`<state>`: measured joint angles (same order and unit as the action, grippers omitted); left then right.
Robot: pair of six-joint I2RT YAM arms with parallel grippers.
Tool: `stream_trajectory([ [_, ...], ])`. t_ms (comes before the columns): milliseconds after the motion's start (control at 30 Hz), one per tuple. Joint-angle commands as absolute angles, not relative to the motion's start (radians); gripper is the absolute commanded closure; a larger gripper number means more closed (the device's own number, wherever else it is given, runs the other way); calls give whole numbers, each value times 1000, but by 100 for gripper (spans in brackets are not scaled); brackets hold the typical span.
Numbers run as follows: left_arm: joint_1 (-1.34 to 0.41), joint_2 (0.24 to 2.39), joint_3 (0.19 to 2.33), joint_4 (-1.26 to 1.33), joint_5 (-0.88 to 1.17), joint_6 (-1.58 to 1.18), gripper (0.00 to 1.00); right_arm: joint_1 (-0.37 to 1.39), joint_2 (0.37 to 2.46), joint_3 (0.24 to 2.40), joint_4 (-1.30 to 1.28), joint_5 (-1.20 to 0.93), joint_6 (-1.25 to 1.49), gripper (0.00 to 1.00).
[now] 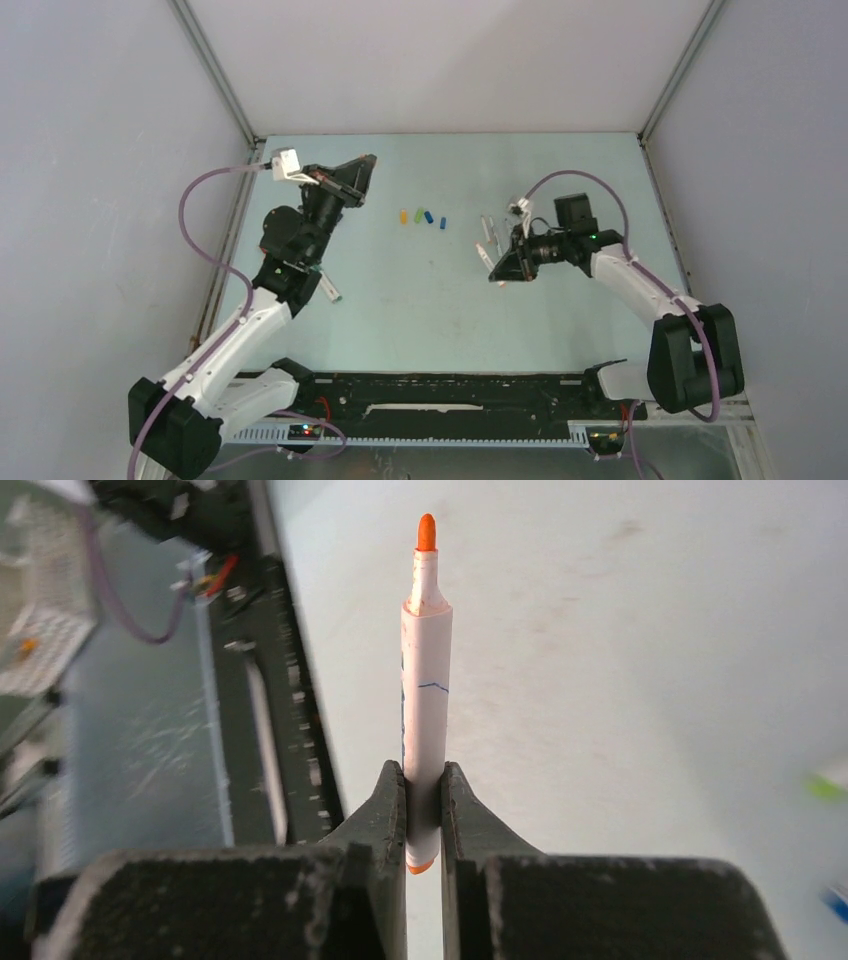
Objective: Open the pen caps
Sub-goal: Place the pen at the center of the board.
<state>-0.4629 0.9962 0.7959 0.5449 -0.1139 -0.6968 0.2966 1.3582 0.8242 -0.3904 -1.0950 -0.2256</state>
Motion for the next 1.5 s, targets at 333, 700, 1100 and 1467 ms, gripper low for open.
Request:
stream_trajectory([
  [333, -415, 847, 518, 193, 118, -727, 100, 33, 1363, 827, -264, -460, -61, 100],
  [700, -413, 856, 434, 238, 177, -763, 100, -27, 1526, 866, -254, -454, -11, 100],
  [1100, -413, 871, 403, 263, 193, -780, 100, -21, 1731, 1026, -373, -477, -29, 92],
  [1467, -413, 909, 407, 285, 219, -802, 100, -3, 1803, 1066, -427, -518, -43, 83],
])
